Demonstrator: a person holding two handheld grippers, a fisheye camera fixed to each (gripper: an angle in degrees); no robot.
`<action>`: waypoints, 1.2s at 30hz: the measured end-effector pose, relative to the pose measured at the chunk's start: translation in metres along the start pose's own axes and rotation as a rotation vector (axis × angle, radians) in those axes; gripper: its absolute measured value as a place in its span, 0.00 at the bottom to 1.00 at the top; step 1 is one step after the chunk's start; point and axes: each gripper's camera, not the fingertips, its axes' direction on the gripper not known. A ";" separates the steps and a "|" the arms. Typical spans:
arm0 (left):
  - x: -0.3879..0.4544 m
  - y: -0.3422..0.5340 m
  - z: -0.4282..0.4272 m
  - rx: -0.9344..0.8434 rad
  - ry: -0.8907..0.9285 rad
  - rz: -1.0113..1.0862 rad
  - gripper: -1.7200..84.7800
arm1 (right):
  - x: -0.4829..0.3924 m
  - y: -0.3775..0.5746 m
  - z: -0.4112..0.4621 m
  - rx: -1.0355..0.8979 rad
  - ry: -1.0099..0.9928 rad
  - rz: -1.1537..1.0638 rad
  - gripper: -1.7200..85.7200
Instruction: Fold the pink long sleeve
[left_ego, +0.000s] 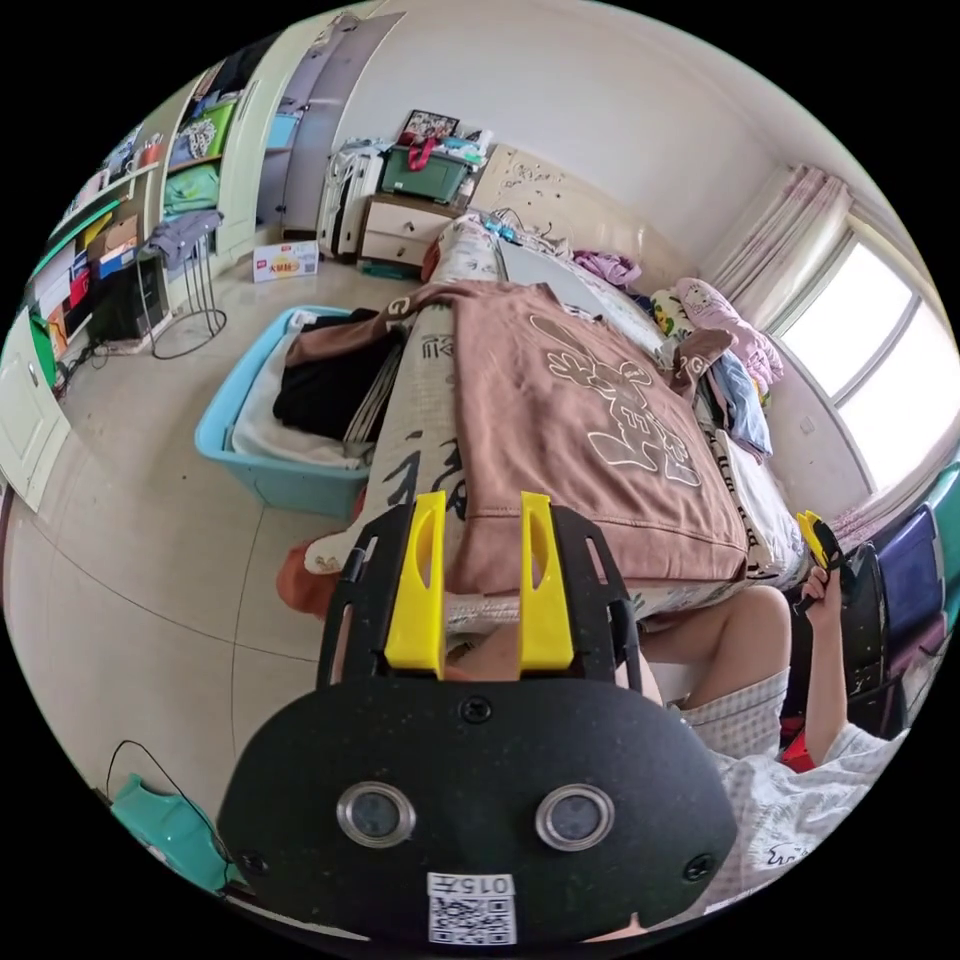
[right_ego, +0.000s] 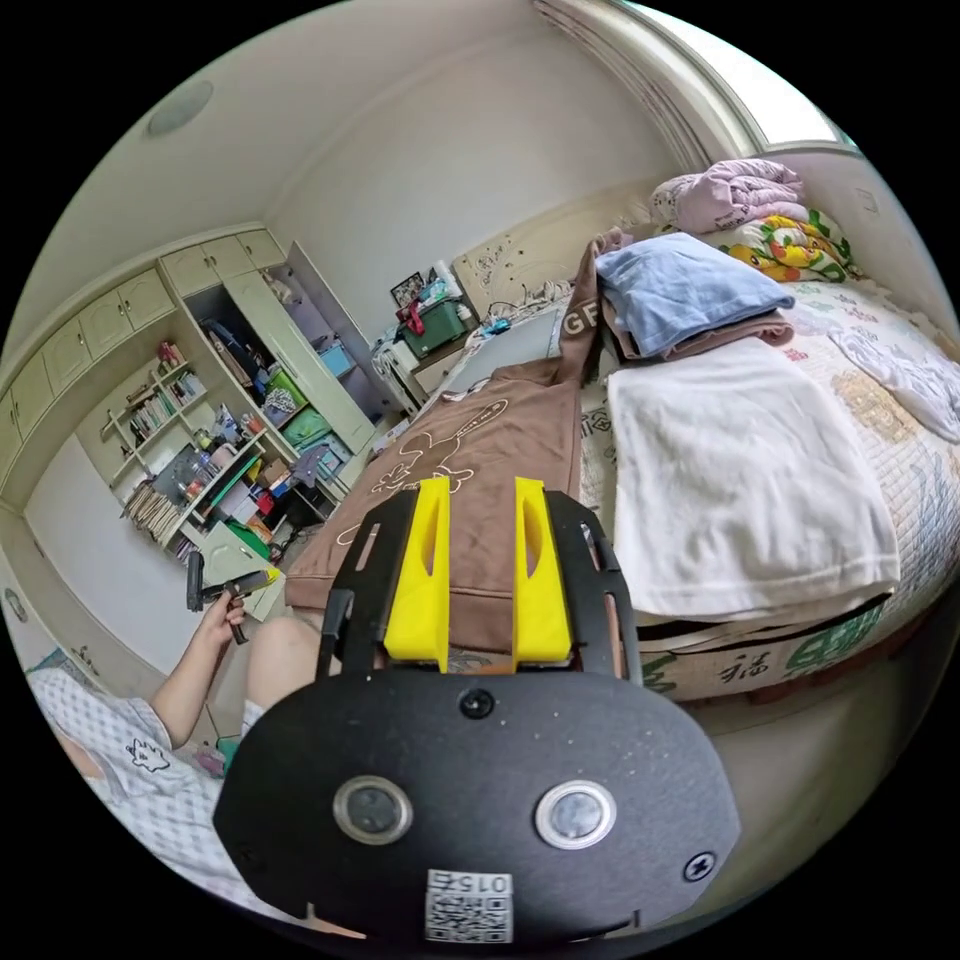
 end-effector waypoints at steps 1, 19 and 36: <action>0.000 -0.004 0.007 -0.026 0.020 -0.011 0.15 | 0.009 0.000 0.007 -0.007 0.030 0.013 0.14; 0.029 -0.031 0.023 -0.133 -0.065 0.023 0.06 | 0.043 -0.061 0.088 -0.208 0.294 -0.113 0.16; 0.048 -0.040 0.025 -0.132 -0.093 0.003 0.06 | 0.135 -0.025 0.122 -0.292 -0.016 -0.154 0.14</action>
